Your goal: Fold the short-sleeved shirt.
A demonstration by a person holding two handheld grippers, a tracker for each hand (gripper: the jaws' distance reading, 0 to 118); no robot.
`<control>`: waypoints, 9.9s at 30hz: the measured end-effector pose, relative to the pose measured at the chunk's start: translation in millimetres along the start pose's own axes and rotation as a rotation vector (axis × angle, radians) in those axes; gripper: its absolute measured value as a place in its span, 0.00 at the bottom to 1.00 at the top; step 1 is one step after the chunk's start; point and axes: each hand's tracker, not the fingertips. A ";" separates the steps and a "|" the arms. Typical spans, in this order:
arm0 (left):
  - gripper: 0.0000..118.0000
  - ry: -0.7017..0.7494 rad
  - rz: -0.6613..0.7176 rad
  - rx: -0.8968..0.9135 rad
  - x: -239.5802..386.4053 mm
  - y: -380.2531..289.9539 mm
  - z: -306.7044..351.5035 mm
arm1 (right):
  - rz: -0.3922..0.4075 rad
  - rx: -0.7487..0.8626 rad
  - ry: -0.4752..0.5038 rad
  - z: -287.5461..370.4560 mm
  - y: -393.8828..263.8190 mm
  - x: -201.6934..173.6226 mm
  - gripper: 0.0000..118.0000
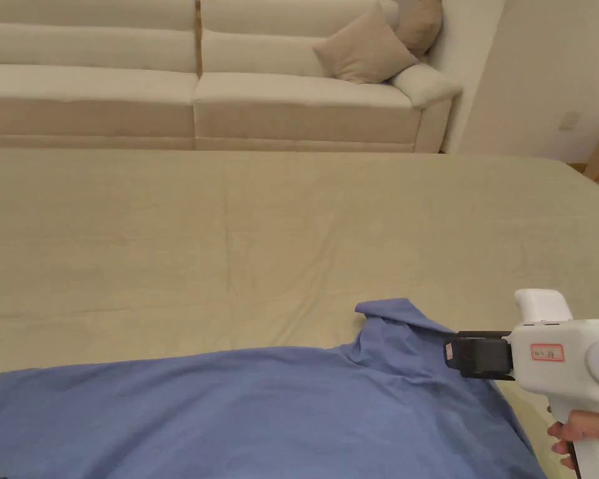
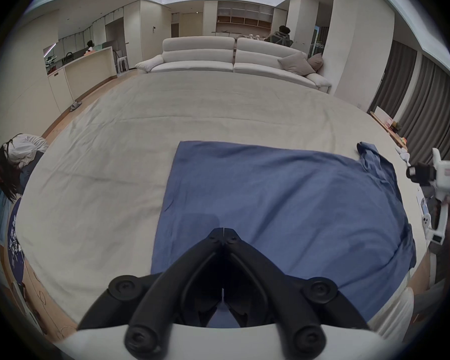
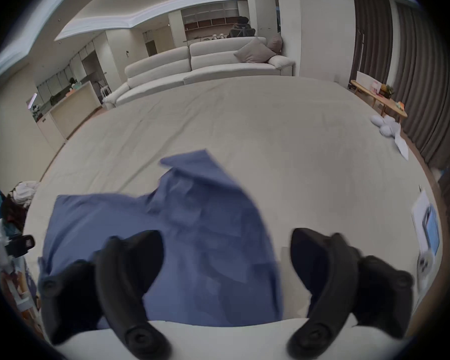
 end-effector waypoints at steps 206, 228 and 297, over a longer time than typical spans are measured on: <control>0.78 -0.919 0.593 -0.352 -10.0 -137.7 -42.0 | -0.009 -0.038 0.161 169.1 -184.3 -137.9 0.00; 0.09 -0.734 0.486 -0.337 -137.1 -103.6 -12.5 | -0.017 -0.049 0.141 170.0 -180.4 -138.3 0.00; 0.00 -0.712 -0.195 -0.463 279.1 -94.1 7.7 | -0.195 -0.040 0.120 179.4 -216.2 -49.9 0.00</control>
